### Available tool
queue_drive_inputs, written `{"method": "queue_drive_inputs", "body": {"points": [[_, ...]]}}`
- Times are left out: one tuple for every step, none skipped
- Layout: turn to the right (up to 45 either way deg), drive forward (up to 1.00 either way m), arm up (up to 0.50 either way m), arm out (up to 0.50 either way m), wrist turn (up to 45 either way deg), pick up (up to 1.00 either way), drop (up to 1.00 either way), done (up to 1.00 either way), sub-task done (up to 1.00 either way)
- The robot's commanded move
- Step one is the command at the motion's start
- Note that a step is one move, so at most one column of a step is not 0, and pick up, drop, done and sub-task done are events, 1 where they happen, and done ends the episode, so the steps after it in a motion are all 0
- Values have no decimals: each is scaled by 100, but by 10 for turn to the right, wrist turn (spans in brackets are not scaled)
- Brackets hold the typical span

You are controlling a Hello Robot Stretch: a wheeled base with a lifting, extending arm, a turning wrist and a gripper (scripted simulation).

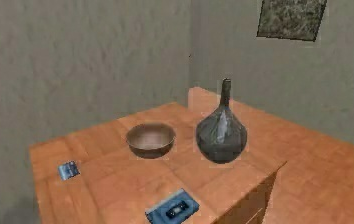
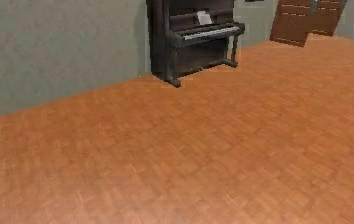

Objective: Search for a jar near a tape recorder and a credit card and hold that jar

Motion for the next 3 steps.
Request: {"method": "queue_drive_inputs", "body": {"points": [[-450,0,0,0,0,0,0,0,0],[-270,0,0,0,0,0,0,0,0],[0,0,50,0,0,0,0,0,0]]}}
